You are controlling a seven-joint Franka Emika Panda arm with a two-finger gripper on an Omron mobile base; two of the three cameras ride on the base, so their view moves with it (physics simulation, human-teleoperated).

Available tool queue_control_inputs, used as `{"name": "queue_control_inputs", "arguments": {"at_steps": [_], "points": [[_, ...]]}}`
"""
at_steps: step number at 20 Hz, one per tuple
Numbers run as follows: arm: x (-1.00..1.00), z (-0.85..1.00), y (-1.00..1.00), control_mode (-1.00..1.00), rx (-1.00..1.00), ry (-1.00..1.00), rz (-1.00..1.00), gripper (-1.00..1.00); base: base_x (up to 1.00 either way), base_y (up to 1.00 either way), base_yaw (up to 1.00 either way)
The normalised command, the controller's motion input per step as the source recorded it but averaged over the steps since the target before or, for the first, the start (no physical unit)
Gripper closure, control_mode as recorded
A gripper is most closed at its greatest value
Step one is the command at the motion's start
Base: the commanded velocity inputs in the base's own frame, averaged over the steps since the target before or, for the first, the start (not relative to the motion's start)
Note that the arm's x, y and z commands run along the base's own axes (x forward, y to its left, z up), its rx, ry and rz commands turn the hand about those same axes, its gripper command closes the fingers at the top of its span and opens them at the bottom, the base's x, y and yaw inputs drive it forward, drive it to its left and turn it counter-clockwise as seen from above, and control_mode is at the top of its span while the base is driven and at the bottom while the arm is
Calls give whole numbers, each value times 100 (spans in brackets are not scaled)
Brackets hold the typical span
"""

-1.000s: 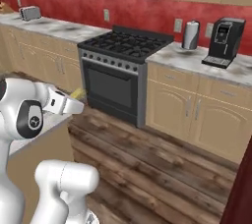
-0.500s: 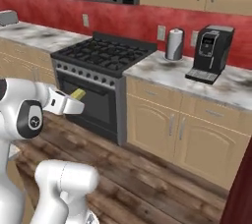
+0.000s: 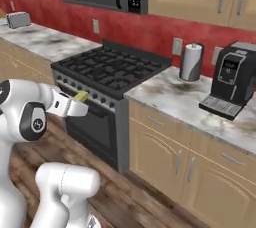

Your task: Pick the egg and butter from the fridge and place them by the bowl for mixing.

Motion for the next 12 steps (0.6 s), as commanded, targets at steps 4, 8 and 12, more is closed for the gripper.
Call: {"name": "queue_control_inputs", "arguments": {"at_steps": [4,8,12], "points": [[0,0,0,100,0,0,0,100,100,0,56],[0,0,0,100,0,0,0,100,100,-1,66],[0,0,0,100,0,0,0,100,93,0,71]]}}
